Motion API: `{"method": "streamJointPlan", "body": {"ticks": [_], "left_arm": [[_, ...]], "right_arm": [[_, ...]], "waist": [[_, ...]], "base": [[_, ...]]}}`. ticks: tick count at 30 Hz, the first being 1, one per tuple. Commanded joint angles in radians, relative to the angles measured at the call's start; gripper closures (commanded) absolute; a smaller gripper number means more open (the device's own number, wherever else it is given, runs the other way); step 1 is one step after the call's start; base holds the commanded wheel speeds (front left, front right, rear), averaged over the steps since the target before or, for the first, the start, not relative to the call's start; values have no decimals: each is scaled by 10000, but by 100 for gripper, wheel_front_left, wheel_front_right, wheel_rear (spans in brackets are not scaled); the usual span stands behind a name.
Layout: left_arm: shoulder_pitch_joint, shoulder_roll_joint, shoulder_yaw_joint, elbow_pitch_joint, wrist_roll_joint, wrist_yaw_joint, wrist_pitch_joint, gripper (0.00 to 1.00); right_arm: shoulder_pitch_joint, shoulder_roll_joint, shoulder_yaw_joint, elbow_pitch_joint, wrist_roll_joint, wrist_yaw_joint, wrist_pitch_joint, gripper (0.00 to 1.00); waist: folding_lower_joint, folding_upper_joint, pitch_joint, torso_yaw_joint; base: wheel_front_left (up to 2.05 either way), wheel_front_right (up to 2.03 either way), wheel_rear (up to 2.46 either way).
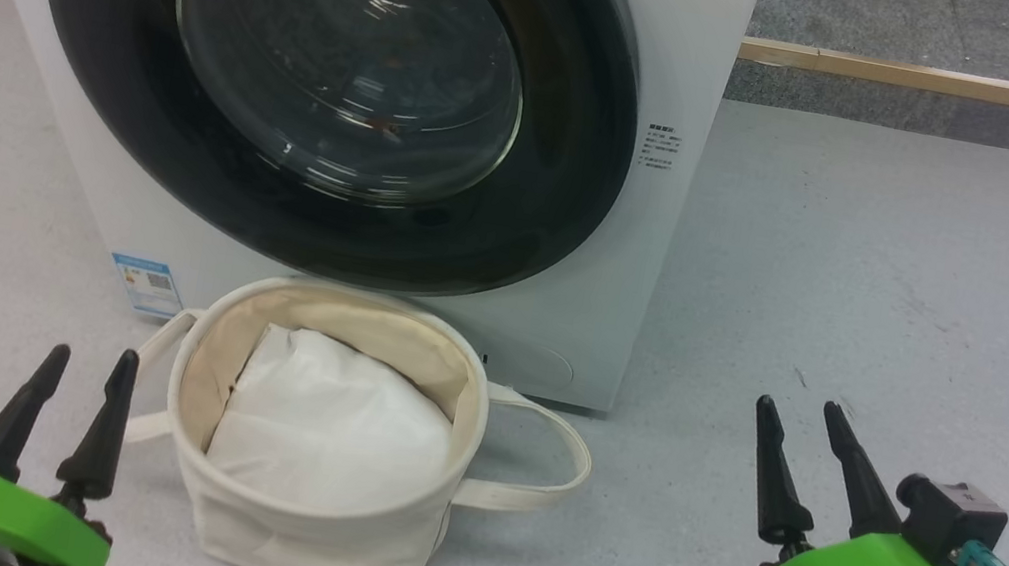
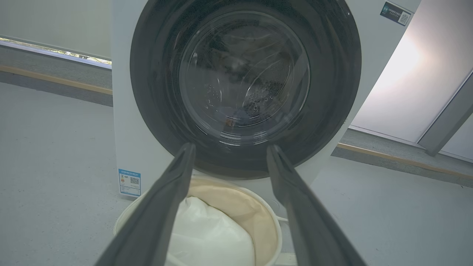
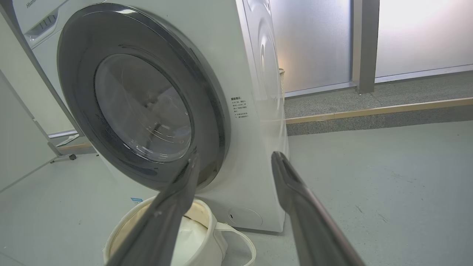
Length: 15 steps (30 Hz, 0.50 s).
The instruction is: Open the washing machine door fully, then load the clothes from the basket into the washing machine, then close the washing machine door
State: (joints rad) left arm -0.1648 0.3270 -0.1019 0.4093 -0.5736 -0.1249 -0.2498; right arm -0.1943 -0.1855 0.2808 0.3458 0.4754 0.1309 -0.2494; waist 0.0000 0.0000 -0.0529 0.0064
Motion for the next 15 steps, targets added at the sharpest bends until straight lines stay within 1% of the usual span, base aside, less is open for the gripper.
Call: {"method": "streamJointPlan", "body": {"ticks": [1, 15], "left_arm": [[-536, 327, 431, -318, 59, -58, -120, 0], [-612, 326, 437, -230, 81, -58, -120, 0]], "right_arm": [[-255, 4, 171, -281, -76, -2, -124, 0], [-335, -21, 101, -238, -48, -2, -124, 0]], "waist": [[0, 0, 4, 1], [0, 0, 9, 15]], "base": [[0, 0, 0], [0, 0, 0]]}}
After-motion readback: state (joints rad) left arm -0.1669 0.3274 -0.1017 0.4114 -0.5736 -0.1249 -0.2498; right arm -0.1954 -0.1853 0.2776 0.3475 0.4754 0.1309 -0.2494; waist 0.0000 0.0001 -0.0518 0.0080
